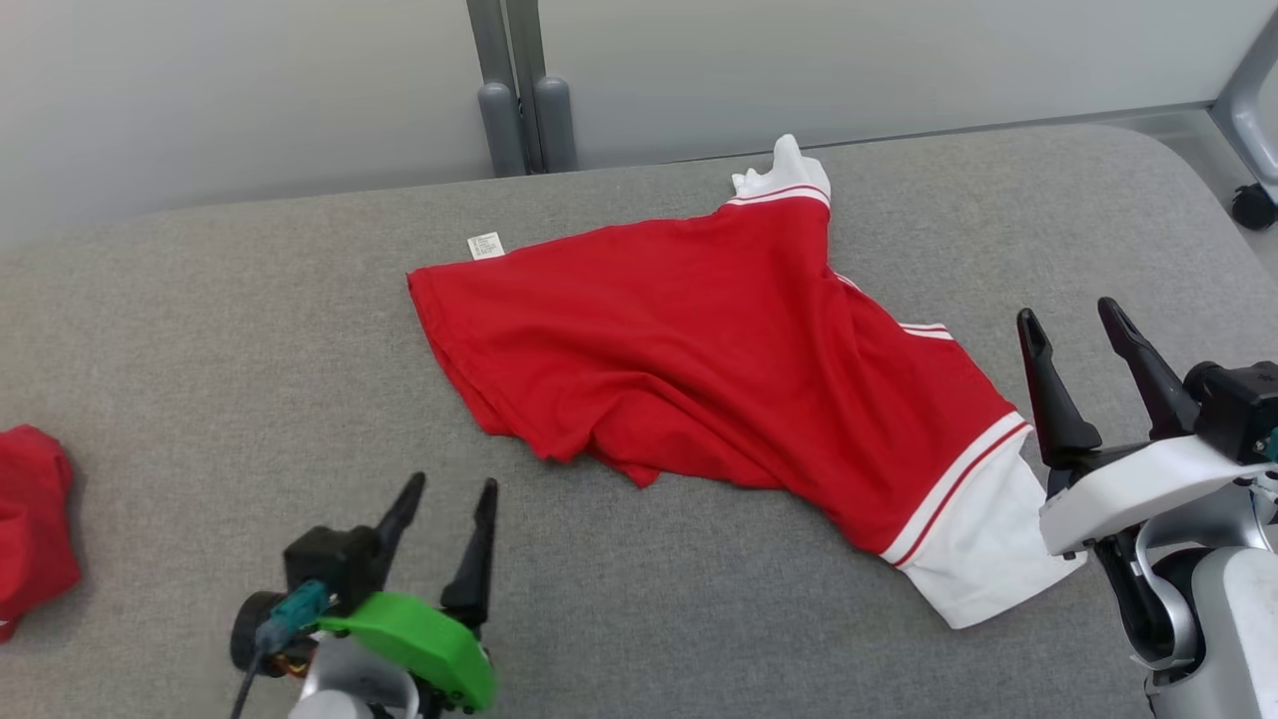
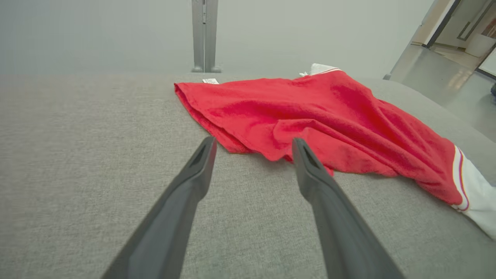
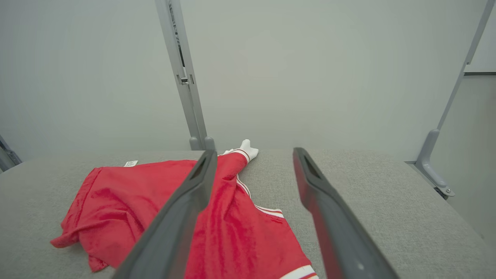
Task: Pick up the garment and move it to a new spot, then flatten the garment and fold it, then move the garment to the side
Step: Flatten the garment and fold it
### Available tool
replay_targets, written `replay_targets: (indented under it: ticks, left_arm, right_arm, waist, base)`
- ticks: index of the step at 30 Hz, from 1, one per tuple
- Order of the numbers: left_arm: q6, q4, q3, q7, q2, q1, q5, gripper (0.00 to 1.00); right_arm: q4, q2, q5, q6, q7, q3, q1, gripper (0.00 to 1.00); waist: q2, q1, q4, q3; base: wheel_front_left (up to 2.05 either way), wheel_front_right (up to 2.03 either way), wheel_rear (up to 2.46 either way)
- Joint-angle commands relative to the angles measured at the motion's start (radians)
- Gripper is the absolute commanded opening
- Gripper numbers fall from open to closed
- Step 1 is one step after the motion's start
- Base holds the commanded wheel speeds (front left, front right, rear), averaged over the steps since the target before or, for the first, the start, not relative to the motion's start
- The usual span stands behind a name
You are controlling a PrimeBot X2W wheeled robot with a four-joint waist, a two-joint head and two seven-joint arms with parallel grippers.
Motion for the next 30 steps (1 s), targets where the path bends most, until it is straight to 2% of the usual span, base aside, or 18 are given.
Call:
replay_targets:
  ticks: [1, 5, 10, 15, 26, 27, 28, 29, 30]
  left_arm:
    - [-0.003, 0.001, -0.032, 0.049, -0.004, -0.027, -0.024, 1.0]
    - [-0.005, 0.011, -0.127, 0.2, 0.0, -0.072, -0.098, 1.0]
    - [-0.005, 0.062, -0.218, 0.336, 0.014, -0.145, -0.19, 1.0]
    - [-0.005, 0.125, -0.253, 0.373, 0.022, -0.215, -0.233, 1.0]
    - [0.002, 0.281, -0.241, 0.379, 0.009, -0.326, -0.294, 1.0]
    - [0.002, 0.29, -0.241, 0.379, 0.009, -0.331, -0.295, 0.9]
    - [0.002, 0.303, -0.243, 0.38, 0.008, -0.336, -0.295, 0.73]
    - [0.002, 0.309, -0.244, 0.379, 0.007, -0.339, -0.296, 0.48]
    - [0.001, 0.315, -0.245, 0.376, 0.005, -0.344, -0.299, 0.39]
  right_arm:
    - [0.015, 0.004, -0.013, 0.0, -0.018, -0.007, -0.01, 1.0]
    - [0.044, 0.014, -0.017, 0.0, -0.045, -0.005, -0.034, 1.0]
    - [0.08, 0.021, -0.011, 0.0, -0.062, 0.009, -0.063, 1.0]
    - [0.112, 0.024, -0.001, 0.0, -0.083, 0.018, -0.087, 1.0]
    - [0.159, 0.029, 0.002, 0.0, -0.104, 0.031, -0.114, 1.0]
    - [0.161, 0.03, 0.001, 0.0, -0.106, 0.032, -0.116, 1.0]
    - [0.164, 0.031, 0.0, 0.0, -0.107, 0.033, -0.117, 1.0]
    - [0.166, 0.031, 0.0, 0.0, -0.107, 0.034, -0.118, 1.0]
    - [0.167, 0.032, -0.001, 0.0, -0.109, 0.033, -0.119, 1.0]
  waist:
    - [0.0, 0.0, -0.015, 0.019]
    - [0.0, 0.0, -0.041, 0.057]
    - [0.0, 0.0, -0.081, 0.103]
    - [0.0, 0.0, -0.115, 0.138]
    - [0.0, 0.0, -0.154, 0.165]
    - [0.0, 0.0, -0.155, 0.165]
    - [0.0, 0.0, -0.156, 0.166]
    - [0.0, 0.0, -0.157, 0.166]
    - [0.0, 0.0, -0.156, 0.166]
  base:
    - [0.0, 0.0, 0.0]
    - [0.0, 0.0, 0.0]
    - [0.0, 0.0, 0.0]
    - [0.0, 0.0, 0.0]
    - [0.0, 0.0, 0.0]
    - [0.0, 0.0, 0.0]
    - [0.0, 0.0, 0.0]
    - [0.0, 0.0, 0.0]
    - [0.0, 0.0, 0.0]
